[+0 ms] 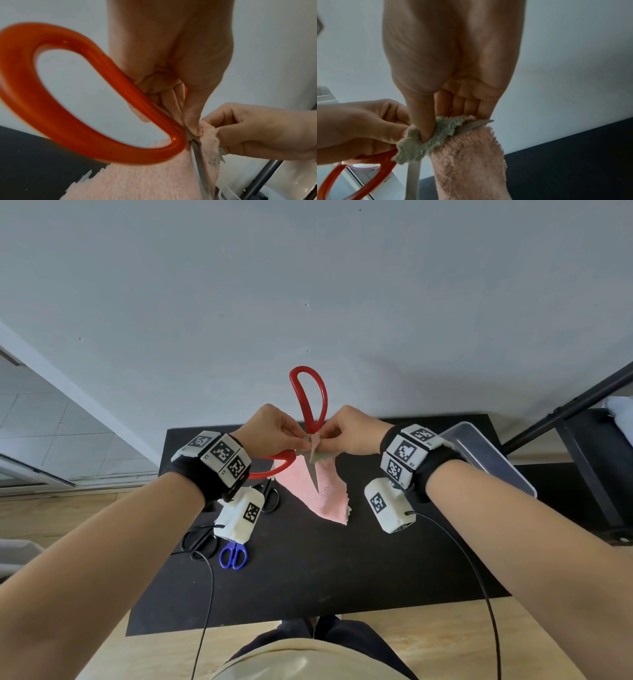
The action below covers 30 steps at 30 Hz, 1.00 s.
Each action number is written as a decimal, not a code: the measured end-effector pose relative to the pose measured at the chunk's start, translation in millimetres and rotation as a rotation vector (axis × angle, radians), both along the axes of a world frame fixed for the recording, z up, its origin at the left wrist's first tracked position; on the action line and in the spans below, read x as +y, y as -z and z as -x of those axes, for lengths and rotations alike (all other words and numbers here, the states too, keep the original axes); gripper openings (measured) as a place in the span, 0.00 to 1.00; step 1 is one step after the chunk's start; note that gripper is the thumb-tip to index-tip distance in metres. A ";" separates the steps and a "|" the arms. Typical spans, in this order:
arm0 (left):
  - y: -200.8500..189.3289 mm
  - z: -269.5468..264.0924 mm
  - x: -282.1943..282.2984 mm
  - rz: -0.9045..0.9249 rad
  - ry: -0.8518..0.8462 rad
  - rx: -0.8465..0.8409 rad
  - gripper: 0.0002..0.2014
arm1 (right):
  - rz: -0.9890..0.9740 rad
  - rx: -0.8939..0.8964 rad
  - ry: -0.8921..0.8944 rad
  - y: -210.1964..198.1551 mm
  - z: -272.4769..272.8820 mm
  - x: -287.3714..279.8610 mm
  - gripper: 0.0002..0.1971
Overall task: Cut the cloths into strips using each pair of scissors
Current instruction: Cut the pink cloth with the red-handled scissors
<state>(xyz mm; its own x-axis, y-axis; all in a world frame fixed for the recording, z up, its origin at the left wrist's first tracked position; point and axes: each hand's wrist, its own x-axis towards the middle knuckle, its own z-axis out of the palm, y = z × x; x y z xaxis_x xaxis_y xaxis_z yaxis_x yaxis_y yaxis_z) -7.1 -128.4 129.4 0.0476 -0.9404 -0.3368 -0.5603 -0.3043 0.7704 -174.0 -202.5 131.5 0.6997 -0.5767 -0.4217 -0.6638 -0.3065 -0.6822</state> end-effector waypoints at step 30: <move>8.2 12.4 -5.3 -0.062 -0.019 -0.032 0.04 | 0.336 0.179 -0.084 -5.8 5.6 12.8 0.11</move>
